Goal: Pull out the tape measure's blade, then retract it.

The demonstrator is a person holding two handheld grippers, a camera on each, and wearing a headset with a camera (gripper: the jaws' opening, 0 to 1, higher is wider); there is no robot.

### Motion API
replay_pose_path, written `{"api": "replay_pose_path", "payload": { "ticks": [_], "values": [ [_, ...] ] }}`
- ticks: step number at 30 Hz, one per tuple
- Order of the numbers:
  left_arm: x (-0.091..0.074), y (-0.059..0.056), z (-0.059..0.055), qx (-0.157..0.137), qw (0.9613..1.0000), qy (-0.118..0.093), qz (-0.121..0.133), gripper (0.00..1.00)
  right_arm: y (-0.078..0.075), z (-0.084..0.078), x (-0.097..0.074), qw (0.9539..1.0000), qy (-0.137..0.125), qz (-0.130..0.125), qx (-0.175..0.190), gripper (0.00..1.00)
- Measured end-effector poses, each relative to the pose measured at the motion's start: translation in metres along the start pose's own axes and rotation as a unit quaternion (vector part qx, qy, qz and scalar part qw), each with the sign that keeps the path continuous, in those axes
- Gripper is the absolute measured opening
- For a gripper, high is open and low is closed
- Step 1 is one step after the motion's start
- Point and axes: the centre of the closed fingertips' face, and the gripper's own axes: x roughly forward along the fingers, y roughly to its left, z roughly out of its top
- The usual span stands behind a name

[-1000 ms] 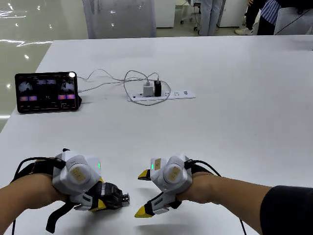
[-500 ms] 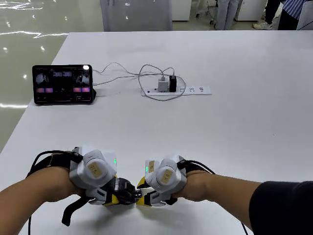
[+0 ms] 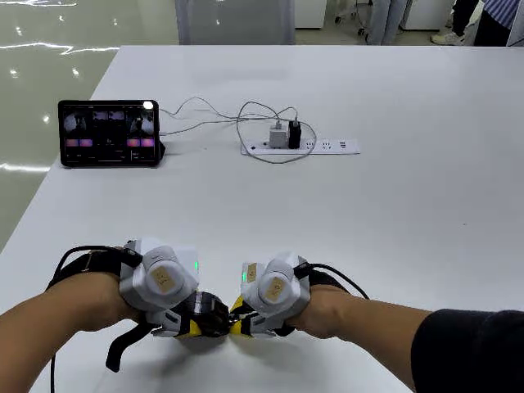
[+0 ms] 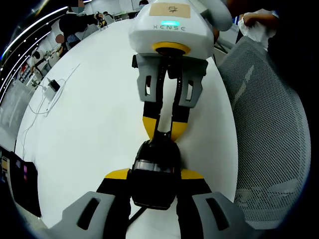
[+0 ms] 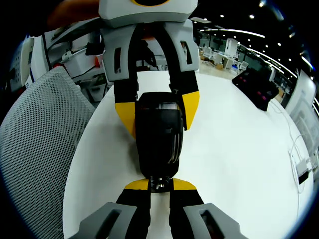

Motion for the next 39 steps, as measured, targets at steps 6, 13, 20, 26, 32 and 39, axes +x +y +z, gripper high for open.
{"api": "replay_pose_path", "payload": {
  "ticks": [6,13,20,26,32,39],
  "values": [
    [-0.001,-0.001,0.000,0.005,1.0000,-0.004,-0.003,0.29,0.001,-0.003,-0.003,1.0000,-0.003,0.003,0.004,0.09],
    [-0.001,-0.001,-0.001,0.002,1.0000,0.001,-0.006,0.29,0.000,-0.006,-0.007,1.0000,0.001,0.002,0.009,0.09],
    [0.000,-0.001,-0.001,0.001,1.0000,0.005,-0.005,0.29,-0.001,-0.016,-0.016,0.9998,0.006,0.003,0.016,0.09],
    [-0.001,-0.001,-0.001,0.000,1.0000,0.003,-0.004,0.29,-0.001,-0.021,-0.020,0.9998,0.010,0.001,0.018,0.09],
    [-0.001,-0.001,-0.001,0.000,1.0000,0.002,-0.007,0.29,0.000,-0.029,-0.028,0.9996,0.013,0.000,0.026,0.09],
    [-0.001,-0.001,-0.001,0.004,1.0000,0.004,-0.006,0.29,-0.001,-0.037,-0.035,0.9995,0.021,0.001,0.025,0.09]
  ]
}}
